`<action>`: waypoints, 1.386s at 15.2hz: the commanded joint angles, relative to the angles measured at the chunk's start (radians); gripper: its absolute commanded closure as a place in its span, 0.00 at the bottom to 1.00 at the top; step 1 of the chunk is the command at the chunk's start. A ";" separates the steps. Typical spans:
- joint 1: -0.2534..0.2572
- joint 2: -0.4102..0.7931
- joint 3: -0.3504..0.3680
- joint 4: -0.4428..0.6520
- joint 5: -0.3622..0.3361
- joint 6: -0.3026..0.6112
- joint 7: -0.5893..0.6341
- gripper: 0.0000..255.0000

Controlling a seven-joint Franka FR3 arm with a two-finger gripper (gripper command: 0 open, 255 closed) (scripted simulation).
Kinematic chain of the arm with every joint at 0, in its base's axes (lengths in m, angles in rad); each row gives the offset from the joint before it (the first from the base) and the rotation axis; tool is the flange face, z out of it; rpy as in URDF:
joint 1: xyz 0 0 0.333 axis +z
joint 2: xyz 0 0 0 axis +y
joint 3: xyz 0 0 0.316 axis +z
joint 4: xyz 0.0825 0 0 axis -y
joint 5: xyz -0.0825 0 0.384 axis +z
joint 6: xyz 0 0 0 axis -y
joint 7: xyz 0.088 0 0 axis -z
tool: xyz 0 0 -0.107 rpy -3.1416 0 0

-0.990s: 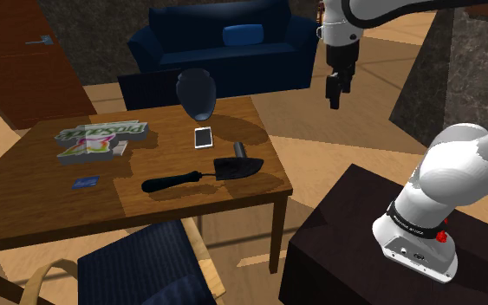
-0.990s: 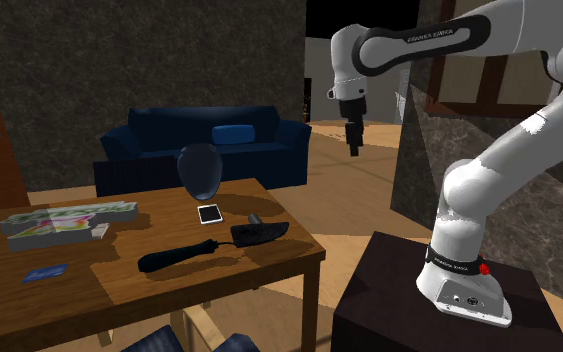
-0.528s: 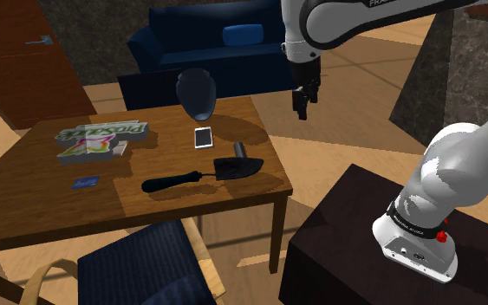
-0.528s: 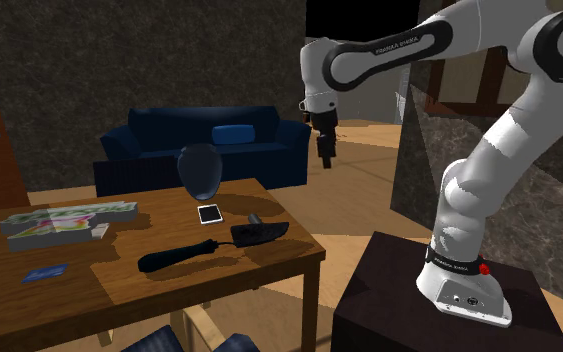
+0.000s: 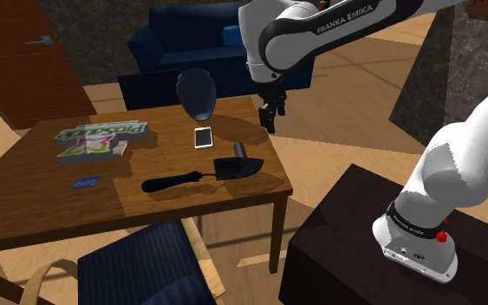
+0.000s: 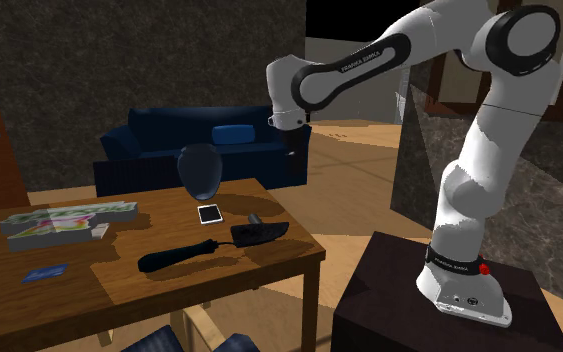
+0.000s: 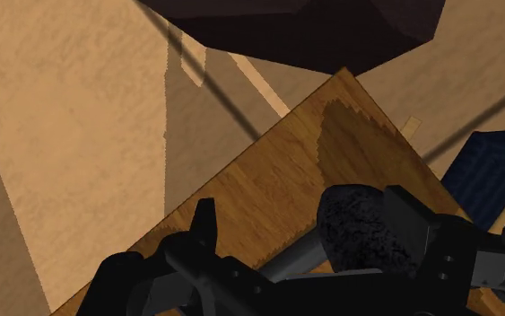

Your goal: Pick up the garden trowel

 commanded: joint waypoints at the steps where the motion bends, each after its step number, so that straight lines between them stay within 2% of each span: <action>1: 0.013 0.062 0.024 0.034 -0.010 0.024 0.022 0.00; 11: 0.091 0.423 0.098 0.322 -0.129 0.066 0.115 0.00; 21: 0.241 0.810 0.108 0.741 -0.261 0.000 0.153 0.00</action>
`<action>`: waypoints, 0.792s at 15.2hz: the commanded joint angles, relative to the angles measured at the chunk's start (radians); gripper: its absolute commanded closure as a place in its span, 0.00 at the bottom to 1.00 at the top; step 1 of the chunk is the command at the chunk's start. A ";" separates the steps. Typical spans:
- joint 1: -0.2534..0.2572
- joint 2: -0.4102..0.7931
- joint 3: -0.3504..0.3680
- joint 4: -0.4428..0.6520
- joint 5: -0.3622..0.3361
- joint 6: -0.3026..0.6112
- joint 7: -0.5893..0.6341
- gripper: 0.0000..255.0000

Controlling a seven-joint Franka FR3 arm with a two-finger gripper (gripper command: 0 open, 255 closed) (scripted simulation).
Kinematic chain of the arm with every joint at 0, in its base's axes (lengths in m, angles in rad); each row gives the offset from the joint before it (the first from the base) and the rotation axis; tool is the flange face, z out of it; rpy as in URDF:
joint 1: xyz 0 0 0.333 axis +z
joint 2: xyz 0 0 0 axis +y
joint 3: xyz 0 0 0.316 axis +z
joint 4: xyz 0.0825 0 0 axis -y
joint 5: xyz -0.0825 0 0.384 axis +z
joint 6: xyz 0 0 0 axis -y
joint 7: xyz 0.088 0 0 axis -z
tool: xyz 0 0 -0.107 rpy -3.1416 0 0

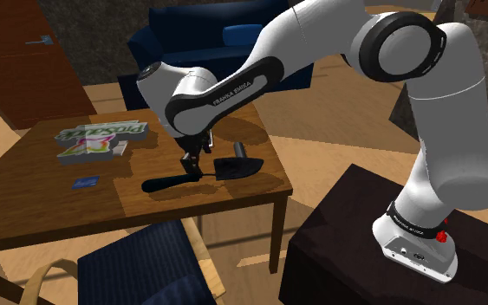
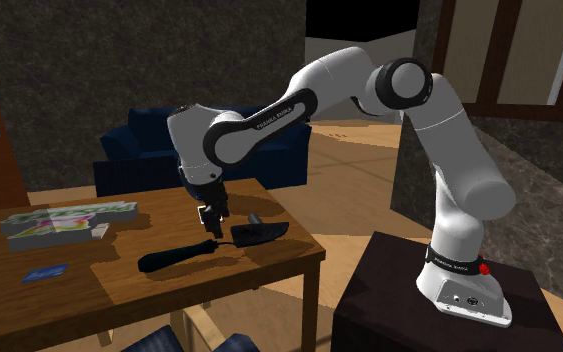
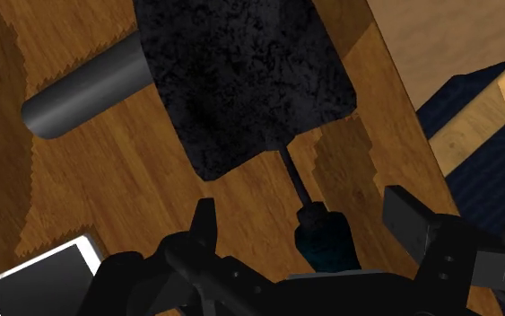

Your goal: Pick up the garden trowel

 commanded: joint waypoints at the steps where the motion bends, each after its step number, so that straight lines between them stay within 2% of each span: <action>1: 0.038 0.089 -0.003 0.114 -0.025 -0.029 -0.003 0.00; 2: 0.047 0.107 -0.005 0.138 -0.029 -0.035 -0.004 0.00; 11: 0.048 0.147 -0.014 0.100 -0.045 0.039 0.015 0.00; 12: 0.047 0.147 -0.014 0.099 -0.045 0.040 0.015 1.00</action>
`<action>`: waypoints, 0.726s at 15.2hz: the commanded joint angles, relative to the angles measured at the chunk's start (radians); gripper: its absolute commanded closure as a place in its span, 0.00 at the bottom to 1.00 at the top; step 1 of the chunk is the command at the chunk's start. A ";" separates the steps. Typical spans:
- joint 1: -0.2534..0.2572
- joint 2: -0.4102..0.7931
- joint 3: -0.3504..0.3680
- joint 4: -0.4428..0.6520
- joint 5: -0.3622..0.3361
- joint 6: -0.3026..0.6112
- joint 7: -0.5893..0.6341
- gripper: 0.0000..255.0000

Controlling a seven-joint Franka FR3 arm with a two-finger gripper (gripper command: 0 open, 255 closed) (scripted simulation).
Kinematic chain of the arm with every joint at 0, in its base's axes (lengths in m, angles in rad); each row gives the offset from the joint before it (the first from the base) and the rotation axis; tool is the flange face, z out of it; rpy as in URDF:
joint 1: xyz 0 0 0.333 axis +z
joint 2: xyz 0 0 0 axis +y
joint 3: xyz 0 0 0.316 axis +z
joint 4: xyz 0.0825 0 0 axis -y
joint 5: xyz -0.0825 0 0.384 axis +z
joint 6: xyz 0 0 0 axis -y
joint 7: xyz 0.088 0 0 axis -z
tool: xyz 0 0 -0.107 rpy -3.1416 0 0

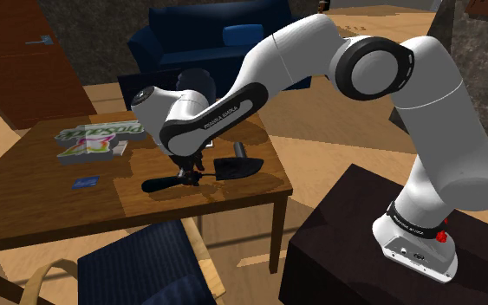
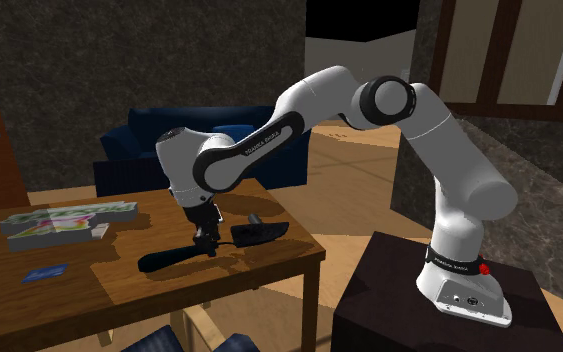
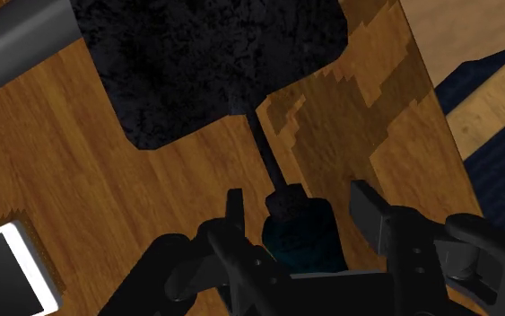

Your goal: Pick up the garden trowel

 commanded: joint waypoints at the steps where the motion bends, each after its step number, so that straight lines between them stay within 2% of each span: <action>1: 0.000 0.000 0.000 -0.002 0.000 0.003 0.000 1.00; 11: 0.000 -0.011 0.002 0.008 0.004 -0.018 -0.005 1.00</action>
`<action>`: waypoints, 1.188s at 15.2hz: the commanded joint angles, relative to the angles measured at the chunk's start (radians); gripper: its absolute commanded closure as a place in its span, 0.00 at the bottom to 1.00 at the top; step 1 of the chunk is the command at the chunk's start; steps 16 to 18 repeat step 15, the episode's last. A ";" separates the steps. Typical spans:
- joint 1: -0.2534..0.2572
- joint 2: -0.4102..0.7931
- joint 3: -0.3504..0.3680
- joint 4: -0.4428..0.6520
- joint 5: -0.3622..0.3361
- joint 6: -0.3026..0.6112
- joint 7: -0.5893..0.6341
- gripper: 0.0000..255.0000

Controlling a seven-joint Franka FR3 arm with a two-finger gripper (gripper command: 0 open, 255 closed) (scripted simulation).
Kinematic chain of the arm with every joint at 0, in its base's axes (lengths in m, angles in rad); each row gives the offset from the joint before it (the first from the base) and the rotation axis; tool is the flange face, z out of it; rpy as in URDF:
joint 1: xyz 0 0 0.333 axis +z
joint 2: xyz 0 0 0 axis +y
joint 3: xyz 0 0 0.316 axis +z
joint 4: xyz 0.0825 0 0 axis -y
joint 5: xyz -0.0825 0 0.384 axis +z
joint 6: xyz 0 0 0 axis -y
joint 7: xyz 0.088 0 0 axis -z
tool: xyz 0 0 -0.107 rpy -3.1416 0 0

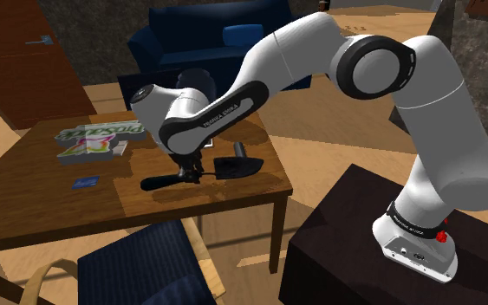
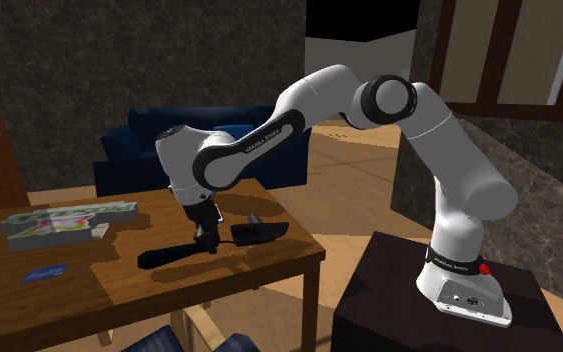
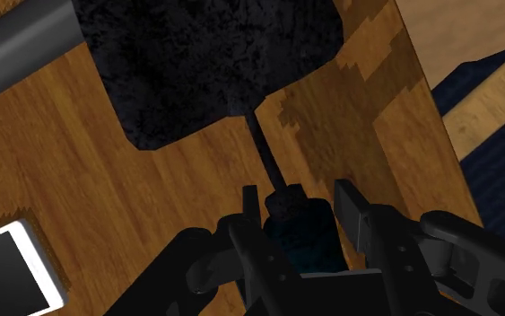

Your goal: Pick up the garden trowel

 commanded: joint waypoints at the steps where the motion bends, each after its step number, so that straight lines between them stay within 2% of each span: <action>1: 0.000 -0.008 0.002 0.012 0.004 -0.019 -0.005 1.00; 13: 0.004 -0.060 0.013 0.091 0.026 -0.144 -0.036 1.00; 18: 0.004 -0.061 0.014 0.092 0.026 -0.145 -0.037 1.00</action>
